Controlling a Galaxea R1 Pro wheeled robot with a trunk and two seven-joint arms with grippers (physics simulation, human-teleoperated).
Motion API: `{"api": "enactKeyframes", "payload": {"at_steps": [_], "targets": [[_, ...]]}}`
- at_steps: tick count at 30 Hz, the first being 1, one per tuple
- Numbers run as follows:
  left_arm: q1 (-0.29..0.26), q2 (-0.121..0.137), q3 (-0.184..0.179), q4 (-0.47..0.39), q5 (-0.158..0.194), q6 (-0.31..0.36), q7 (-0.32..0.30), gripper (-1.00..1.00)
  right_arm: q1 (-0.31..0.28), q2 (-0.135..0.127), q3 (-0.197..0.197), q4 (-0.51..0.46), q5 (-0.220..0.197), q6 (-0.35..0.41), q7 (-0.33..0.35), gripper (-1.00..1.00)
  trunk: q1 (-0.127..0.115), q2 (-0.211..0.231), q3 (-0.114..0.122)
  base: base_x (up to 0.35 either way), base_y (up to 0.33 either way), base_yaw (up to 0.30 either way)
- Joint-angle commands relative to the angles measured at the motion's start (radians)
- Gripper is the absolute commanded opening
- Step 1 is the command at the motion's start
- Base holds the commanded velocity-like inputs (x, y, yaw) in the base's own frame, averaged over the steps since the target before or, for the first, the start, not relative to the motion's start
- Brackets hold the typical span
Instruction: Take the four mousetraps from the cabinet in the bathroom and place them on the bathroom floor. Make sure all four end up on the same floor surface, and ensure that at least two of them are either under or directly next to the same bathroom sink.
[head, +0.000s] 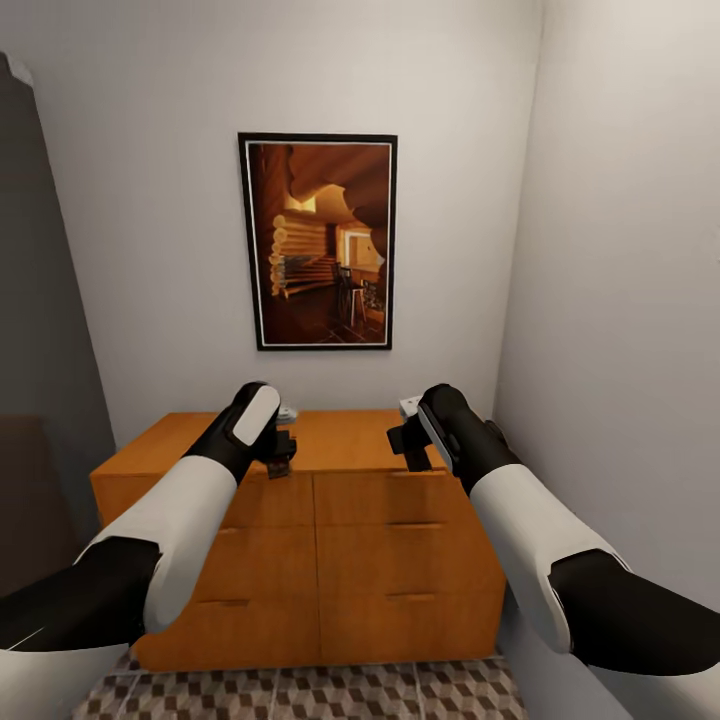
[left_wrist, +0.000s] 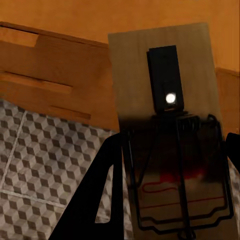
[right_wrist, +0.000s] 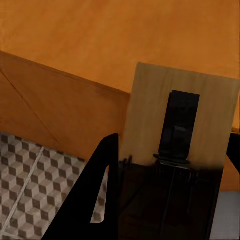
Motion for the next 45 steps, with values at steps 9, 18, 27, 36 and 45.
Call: {"api": "enactKeyframes", "payload": {"at_steps": [9, 18, 27, 36, 45], "targets": [[-0.001, 0.001, -0.004, 0.029, 0.006, 0.004, 0.011, -1.00, -0.001, 0.001, 0.001, -0.001, 0.007, 0.004, 0.011, -1.00, -0.001, -0.001, -0.001, -0.348, 0.000, 0.000], [-0.001, 0.001, -0.004, 0.052, 0.008, 0.004, 0.011, -1.00, -0.001, 0.001, 0.001, 0.030, 0.005, 0.004, 0.012, -1.00, -0.001, -0.001, -0.001, -0.348, 0.000, 0.000], [-0.001, 0.027, -0.004, 0.261, -0.006, -0.021, 0.000, -1.00, -0.001, 0.006, 0.001, 0.222, 0.000, -0.059, 0.011, -1.00, -0.001, -0.001, -0.001, -0.347, 0.000, 0.000], [0.010, 0.082, -0.006, 0.377, -0.026, -0.186, -0.019, -1.00, -0.001, 0.013, -0.003, 0.610, -0.005, -0.499, -0.017, -1.00, -0.001, -0.001, -0.001, -0.348, 0.000, 0.000], [0.174, 0.091, -0.009, 0.411, -0.194, -0.504, -0.139, -1.00, 0.149, 0.013, -0.006, 0.694, -0.006, -0.706, -0.096, -1.00, -0.001, -0.001, -0.001, -0.348, 0.000, 0.000]]}}
